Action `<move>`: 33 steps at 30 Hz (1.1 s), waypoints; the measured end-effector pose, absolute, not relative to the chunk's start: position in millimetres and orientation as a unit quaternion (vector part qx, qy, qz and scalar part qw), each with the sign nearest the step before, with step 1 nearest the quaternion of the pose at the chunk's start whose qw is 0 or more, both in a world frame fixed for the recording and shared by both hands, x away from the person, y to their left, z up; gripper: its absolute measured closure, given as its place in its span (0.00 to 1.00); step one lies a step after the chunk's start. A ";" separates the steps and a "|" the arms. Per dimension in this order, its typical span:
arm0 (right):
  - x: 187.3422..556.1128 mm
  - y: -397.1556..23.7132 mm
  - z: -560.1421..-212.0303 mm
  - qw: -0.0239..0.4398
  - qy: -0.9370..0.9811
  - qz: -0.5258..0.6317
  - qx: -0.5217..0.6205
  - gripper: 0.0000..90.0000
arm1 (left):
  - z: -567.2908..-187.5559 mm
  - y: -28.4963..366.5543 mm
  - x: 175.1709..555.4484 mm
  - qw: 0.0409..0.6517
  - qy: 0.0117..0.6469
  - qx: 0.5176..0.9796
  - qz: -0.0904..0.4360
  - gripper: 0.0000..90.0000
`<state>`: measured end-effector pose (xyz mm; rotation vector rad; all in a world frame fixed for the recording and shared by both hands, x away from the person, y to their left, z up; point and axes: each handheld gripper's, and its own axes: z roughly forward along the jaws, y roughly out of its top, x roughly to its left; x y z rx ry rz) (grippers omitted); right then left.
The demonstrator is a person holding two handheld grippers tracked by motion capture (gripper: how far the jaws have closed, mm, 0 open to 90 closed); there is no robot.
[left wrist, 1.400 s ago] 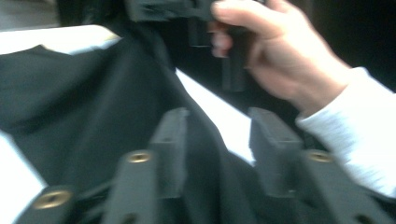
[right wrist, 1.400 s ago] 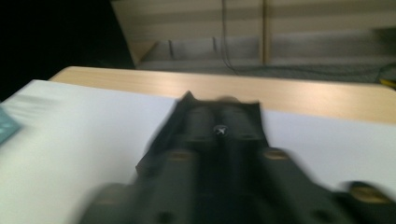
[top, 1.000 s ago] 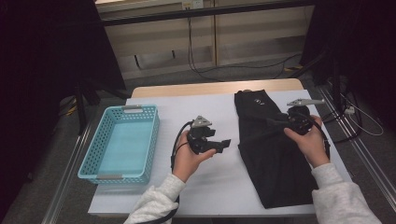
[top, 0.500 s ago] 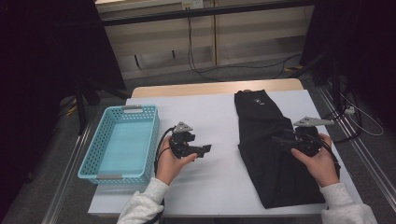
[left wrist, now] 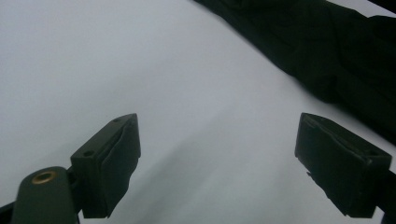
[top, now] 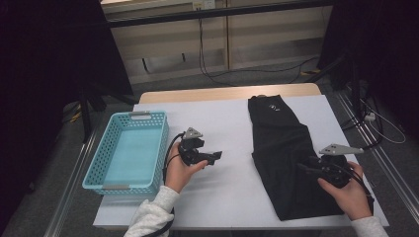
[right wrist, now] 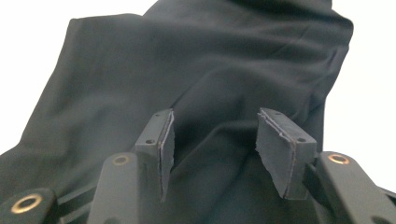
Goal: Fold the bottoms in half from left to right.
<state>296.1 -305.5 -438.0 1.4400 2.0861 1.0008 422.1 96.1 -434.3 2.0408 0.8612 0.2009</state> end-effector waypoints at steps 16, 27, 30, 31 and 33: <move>280.1 -302.2 -451.6 0.193 0.766 0.315 0.525 0.60 | -438.1 90.5 432.2 0.432 0.341 0.831 0.076 0.14; 278.2 -301.8 -446.1 0.184 0.767 0.324 0.522 0.84 | -437.5 89.8 432.0 0.431 0.338 0.833 0.077 0.15; 279.2 -299.5 -450.1 0.175 0.774 0.318 0.519 0.88 | -438.4 88.2 431.4 0.428 0.338 0.835 0.075 0.15; 279.2 -299.1 -450.4 0.175 0.775 0.322 0.516 0.91 | -438.4 88.0 431.4 0.428 0.338 0.835 0.074 0.15; 279.0 -298.4 -449.0 0.170 0.778 0.321 0.513 0.97 | -438.0 88.1 431.4 0.429 0.338 0.834 0.074 0.15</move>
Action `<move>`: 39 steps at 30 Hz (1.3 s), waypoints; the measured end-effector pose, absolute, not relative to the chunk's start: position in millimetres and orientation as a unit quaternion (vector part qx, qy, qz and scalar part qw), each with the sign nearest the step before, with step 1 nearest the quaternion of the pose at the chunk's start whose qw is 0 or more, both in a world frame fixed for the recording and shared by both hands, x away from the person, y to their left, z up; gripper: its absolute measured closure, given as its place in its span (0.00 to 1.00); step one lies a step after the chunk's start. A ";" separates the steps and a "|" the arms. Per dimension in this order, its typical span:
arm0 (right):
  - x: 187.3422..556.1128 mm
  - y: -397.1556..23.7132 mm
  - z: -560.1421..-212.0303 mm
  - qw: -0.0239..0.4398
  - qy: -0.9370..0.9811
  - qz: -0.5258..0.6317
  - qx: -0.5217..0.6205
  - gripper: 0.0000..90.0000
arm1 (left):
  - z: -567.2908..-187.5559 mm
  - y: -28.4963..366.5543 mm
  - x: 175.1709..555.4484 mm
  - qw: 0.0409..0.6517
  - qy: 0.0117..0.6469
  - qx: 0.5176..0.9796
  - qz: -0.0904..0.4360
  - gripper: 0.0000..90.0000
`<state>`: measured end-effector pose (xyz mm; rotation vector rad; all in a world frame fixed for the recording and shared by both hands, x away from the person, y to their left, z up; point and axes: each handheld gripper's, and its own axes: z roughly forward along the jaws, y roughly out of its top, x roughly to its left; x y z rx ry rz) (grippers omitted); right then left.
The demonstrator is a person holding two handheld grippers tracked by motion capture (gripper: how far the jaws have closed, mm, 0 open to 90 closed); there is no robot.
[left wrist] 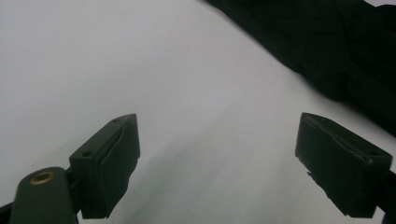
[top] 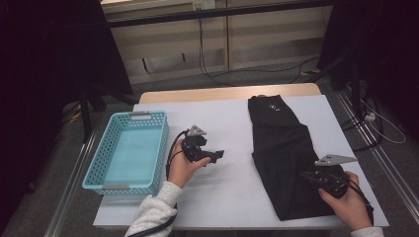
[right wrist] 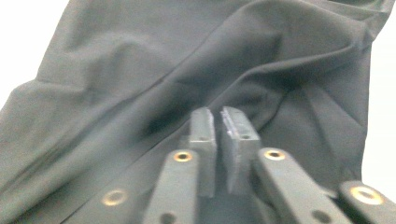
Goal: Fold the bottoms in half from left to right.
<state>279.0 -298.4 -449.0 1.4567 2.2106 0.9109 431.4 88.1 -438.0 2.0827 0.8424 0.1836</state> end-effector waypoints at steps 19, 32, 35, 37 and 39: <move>269.3 -294.3 -439.9 0.166 0.775 0.345 0.503 0.75 | -437.3 90.4 432.6 0.429 0.340 0.833 0.078 0.17; 271.6 -295.8 -447.0 0.154 0.780 0.325 0.513 0.99 | -436.8 90.5 432.0 0.429 0.339 0.834 0.076 0.17; 267.5 -302.4 -439.6 0.152 0.770 0.344 0.515 0.99 | -436.1 91.5 432.1 0.431 0.342 0.832 0.076 0.17; 263.2 -307.5 -434.8 0.157 0.764 0.350 0.519 0.99 | -436.2 92.2 432.6 0.432 0.343 0.831 0.076 0.17; 258.2 -313.0 -432.4 0.157 0.757 0.359 0.523 0.99 | -436.2 92.4 432.7 0.432 0.345 0.830 0.075 0.17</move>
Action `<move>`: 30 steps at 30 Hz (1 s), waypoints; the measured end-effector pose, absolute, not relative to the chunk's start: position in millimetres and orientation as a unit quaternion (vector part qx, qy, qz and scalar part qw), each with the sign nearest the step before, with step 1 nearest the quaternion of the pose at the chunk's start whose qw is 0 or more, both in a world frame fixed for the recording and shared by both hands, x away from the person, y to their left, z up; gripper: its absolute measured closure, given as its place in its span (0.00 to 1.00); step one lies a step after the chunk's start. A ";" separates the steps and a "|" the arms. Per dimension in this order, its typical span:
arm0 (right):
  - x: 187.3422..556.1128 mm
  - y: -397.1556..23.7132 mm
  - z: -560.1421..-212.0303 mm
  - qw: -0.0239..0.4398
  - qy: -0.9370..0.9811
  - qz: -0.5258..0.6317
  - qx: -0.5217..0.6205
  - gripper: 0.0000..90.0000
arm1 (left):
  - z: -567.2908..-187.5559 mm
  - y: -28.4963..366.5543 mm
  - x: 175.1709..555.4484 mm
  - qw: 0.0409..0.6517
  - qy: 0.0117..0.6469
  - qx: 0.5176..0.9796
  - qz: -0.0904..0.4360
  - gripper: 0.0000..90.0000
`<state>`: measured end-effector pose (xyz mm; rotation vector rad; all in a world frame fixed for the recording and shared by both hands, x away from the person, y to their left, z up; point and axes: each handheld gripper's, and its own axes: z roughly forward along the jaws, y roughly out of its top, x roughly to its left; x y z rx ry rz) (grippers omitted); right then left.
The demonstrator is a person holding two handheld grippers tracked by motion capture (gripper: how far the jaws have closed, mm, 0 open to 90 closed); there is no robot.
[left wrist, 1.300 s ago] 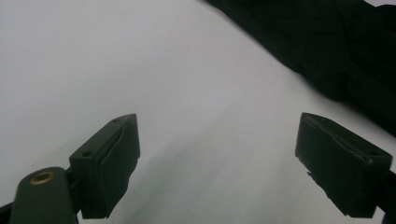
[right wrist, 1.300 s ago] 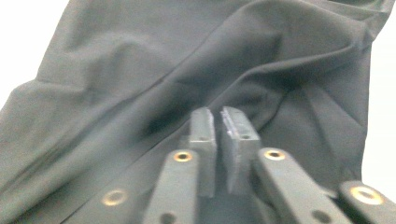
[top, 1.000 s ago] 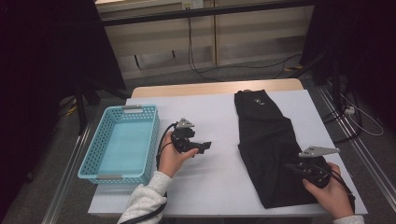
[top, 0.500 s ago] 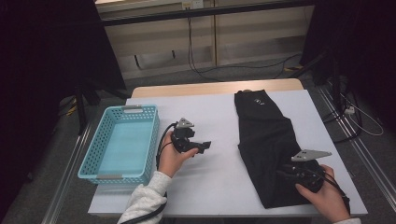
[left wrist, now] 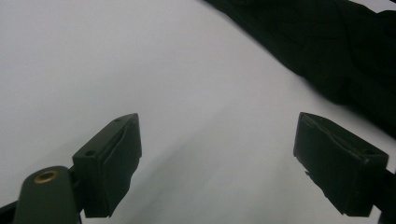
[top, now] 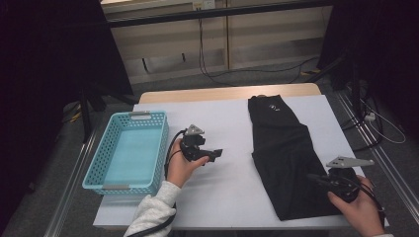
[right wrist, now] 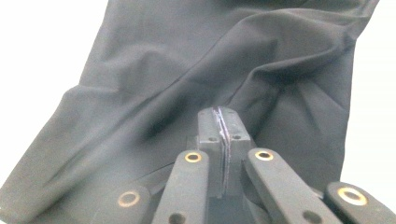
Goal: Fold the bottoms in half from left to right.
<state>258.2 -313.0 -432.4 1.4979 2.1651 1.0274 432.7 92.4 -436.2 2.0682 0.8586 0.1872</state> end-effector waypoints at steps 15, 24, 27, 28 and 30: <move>240.8 -341.2 -434.8 0.194 0.736 0.330 0.558 0.83 | -438.1 90.2 432.6 0.427 0.343 0.834 0.072 0.17; 258.9 -340.3 -443.5 0.190 0.738 0.312 0.568 0.82 | -439.4 89.8 432.5 0.424 0.342 0.836 0.072 0.17; 261.1 -337.5 -448.3 0.172 0.744 0.307 0.568 0.92 | -438.9 90.7 432.6 0.423 0.341 0.836 0.074 0.17; 261.4 -336.8 -448.2 0.167 0.744 0.309 0.568 0.96 | -438.7 91.0 432.4 0.422 0.342 0.837 0.076 0.17; 262.4 -336.6 -447.2 0.162 0.744 0.309 0.570 0.99 | -438.4 91.4 432.2 0.422 0.342 0.836 0.075 0.17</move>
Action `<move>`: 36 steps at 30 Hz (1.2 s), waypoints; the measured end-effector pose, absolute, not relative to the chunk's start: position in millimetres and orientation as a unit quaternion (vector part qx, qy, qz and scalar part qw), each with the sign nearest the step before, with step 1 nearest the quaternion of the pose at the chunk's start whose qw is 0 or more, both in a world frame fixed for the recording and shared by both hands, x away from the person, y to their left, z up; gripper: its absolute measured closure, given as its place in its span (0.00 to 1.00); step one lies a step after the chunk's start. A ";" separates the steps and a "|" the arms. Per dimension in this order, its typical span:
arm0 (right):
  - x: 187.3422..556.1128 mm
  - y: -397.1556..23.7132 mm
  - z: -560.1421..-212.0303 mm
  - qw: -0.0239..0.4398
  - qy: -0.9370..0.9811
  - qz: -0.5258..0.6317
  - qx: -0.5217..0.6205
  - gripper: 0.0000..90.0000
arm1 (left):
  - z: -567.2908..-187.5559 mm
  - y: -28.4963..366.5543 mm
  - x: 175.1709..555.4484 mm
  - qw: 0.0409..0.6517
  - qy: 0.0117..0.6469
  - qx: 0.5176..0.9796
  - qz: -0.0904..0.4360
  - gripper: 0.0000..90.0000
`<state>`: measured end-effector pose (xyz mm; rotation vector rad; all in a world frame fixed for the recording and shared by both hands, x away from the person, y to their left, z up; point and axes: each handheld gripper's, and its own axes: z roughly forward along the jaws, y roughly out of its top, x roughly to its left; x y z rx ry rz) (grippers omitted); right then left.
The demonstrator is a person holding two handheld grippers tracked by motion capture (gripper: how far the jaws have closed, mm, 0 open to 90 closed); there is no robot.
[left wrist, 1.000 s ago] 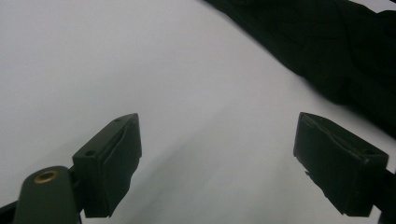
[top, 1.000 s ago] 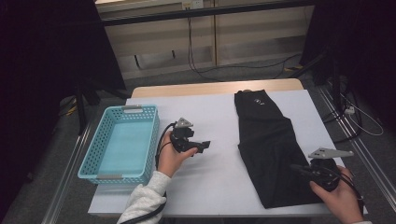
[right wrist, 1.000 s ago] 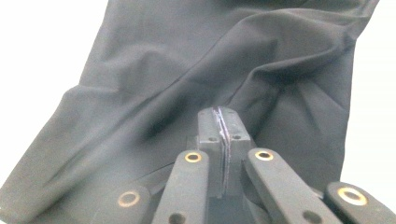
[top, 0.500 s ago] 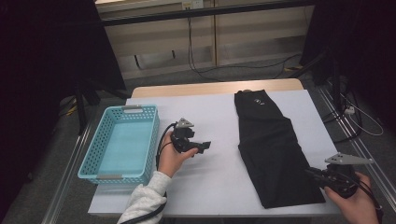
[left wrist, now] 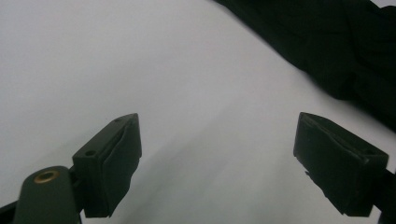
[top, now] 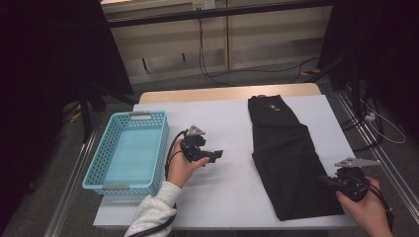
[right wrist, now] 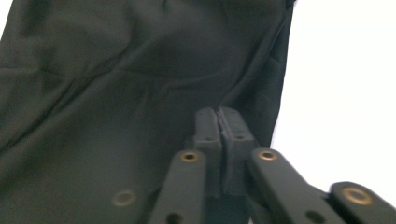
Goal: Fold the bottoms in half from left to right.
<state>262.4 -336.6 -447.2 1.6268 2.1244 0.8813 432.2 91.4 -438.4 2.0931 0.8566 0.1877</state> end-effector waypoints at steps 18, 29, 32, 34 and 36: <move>266.8 -331.8 -430.5 0.196 0.757 0.338 0.524 0.63 | -437.9 97.8 430.1 0.418 0.344 0.837 0.079 0.16; 323.8 -273.1 -432.5 0.182 0.773 0.363 0.488 0.51 | -435.4 110.8 421.2 0.416 0.353 0.834 0.086 0.16; 343.1 -256.2 -432.3 0.188 0.767 0.373 0.486 0.48 | -434.8 114.1 418.9 0.418 0.356 0.831 0.087 0.15; 354.1 -248.0 -431.7 0.192 0.764 0.371 0.493 0.45 | -434.6 116.3 417.2 0.417 0.359 0.830 0.086 0.15; 364.3 -241.2 -431.8 0.195 0.762 0.369 0.494 0.45 | -435.1 118.5 415.7 0.416 0.360 0.831 0.088 0.15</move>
